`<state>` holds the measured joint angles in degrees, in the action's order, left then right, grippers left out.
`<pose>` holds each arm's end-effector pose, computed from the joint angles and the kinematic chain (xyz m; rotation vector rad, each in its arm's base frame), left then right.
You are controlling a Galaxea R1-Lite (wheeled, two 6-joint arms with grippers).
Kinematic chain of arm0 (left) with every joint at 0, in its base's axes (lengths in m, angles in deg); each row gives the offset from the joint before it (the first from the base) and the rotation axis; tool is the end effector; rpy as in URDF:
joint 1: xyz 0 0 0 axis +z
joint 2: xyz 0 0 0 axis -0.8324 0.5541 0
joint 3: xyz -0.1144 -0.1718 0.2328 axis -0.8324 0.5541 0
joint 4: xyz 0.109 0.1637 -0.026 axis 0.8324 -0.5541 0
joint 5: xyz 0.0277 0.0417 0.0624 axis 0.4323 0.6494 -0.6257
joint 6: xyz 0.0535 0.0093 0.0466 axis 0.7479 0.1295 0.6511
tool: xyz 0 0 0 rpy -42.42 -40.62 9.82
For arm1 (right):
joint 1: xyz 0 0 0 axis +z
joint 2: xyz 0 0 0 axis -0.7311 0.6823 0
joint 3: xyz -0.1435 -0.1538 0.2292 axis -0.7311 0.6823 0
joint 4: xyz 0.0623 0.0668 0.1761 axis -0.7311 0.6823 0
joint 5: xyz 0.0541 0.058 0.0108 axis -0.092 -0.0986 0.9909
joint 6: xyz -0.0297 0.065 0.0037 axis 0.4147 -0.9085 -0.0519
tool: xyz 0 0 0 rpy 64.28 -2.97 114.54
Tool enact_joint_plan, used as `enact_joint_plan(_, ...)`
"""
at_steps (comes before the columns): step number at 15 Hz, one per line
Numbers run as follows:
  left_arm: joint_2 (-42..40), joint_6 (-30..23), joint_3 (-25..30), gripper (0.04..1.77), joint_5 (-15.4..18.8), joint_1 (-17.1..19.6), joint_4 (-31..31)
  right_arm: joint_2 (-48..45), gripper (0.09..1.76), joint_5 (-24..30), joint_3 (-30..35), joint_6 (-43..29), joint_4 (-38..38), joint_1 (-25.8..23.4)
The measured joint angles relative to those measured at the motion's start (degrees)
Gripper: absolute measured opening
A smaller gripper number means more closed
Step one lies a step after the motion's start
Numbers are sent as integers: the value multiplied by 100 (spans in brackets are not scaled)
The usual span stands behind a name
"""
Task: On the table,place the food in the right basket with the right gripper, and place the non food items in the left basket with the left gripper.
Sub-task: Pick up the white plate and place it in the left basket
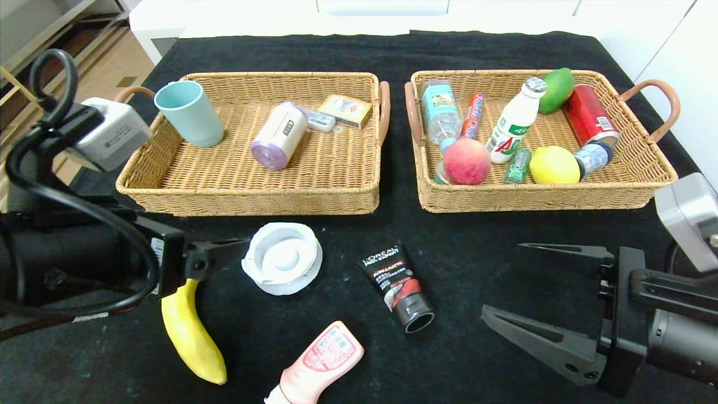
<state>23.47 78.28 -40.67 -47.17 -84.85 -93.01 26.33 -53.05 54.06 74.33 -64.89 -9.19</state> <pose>0.2146 -0.0971 0.2670 0.1784 0.3978 -0.2584 0.1867 0.1672 0.2179 -0.0754 0.1143 0.9114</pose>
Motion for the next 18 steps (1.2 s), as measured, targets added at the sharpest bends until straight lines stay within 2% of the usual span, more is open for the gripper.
enact_joint_plan(4, 680, -160, -368, 172, 72, -66, -85, -26, 171, -11, -13, 0, 1, -39)
enact_joint_plan(8, 1262, -308, -792, 172, 52, -525, -129, -50, 171, -9, -33, 5, 1, -63)
enact_joint_plan(11, 1725, -539, -1157, 172, 0, -798, -405, -76, 171, -9, -46, 9, 0, -65)
enact_joint_plan(13, 1968, -801, -1303, 172, -27, -879, -483, -96, 171, -9, -46, 6, 1, -65)
enact_joint_plan(18, 2282, -947, -1384, 172, -41, -909, -466, -98, 171, -9, -44, 6, 4, -72)
